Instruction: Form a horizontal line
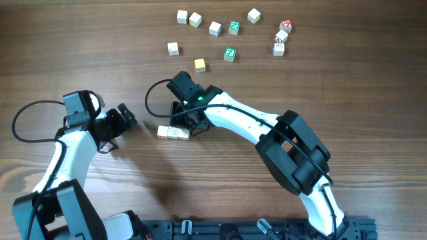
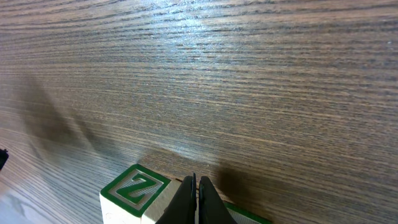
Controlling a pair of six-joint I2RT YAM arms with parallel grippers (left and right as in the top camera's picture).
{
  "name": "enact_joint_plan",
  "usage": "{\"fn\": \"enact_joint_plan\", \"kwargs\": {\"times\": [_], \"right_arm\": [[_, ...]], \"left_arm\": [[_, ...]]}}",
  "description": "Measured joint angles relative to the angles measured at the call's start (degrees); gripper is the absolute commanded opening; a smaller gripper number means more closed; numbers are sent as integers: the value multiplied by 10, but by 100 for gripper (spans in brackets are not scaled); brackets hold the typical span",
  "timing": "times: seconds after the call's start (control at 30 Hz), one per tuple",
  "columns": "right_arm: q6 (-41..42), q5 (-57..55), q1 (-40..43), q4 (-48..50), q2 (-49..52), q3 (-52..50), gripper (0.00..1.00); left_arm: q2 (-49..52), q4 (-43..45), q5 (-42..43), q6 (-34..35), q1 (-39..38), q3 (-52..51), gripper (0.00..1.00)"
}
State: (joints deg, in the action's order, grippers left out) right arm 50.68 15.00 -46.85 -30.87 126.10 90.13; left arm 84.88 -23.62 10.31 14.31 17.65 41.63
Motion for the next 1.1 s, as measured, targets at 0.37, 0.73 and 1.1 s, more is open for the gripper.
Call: {"fn": "enact_joint_plan", "kwargs": {"times": [0.37,0.73,1.1], "right_arm": [[-2,-31,2,9,0,1,5],[-19,-122,70,-145,-68,8,5],[5,-143,75,-207,-93,-5,5]], "left_arm": [[0,0,0,0,0,0,100],[0,2,-2,0,0,0,100],[0,35,-72,-11,0,0,100]]}}
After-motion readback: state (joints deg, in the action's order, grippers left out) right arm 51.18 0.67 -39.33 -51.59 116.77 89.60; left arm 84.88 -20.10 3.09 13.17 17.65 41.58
